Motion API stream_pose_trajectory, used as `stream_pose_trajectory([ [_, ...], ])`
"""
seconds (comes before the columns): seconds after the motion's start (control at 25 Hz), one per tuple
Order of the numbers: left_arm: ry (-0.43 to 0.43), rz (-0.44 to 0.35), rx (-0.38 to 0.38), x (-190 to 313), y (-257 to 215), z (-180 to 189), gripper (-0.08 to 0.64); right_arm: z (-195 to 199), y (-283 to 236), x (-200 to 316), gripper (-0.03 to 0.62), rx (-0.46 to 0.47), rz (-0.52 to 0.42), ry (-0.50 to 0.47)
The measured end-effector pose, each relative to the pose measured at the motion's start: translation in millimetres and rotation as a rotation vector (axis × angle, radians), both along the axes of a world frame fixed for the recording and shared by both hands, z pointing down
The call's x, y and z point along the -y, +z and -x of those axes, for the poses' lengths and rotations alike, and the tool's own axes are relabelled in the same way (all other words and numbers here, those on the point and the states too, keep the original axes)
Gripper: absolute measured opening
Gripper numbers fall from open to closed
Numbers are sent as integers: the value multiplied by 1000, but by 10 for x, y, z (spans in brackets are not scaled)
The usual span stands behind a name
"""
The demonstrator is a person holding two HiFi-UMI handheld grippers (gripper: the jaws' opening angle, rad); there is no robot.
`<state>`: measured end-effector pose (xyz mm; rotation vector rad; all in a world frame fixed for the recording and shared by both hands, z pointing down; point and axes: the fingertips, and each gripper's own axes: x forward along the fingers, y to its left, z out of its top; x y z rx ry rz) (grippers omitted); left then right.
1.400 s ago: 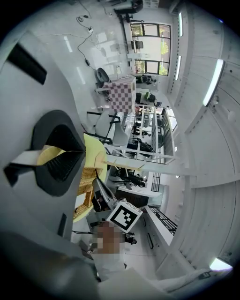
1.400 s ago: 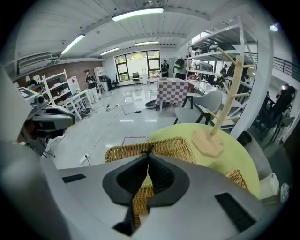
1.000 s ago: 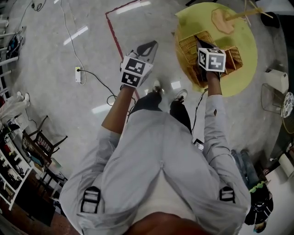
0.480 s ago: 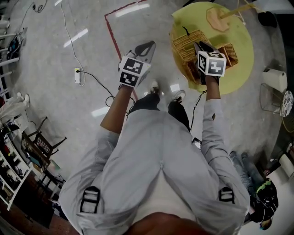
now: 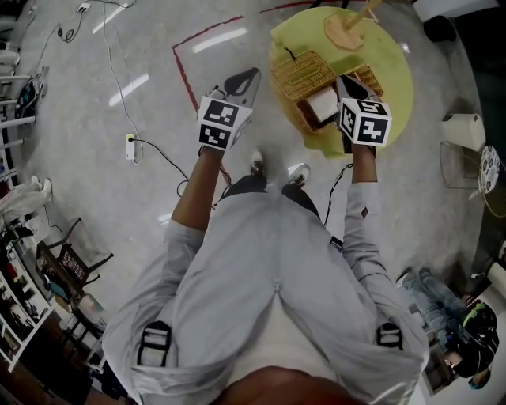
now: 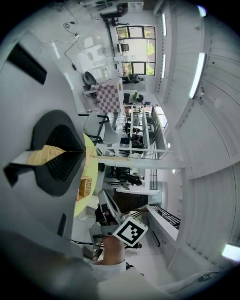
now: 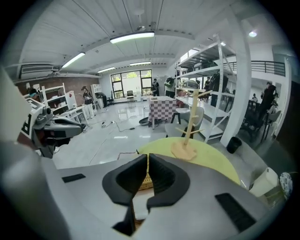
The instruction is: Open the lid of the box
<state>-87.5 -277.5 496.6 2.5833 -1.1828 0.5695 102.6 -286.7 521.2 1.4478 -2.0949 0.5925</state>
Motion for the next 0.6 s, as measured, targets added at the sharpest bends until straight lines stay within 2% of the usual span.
stream_pose_trajectory([
  [0.4,8,-165,-40,-170,-898,-449,29,-576,-1184,-487,23,-65,-275,-5],
  [0.6,62,-248,-47,-334,-1283,-705,29,-839,-1671,-815,23,-73,-363,16],
])
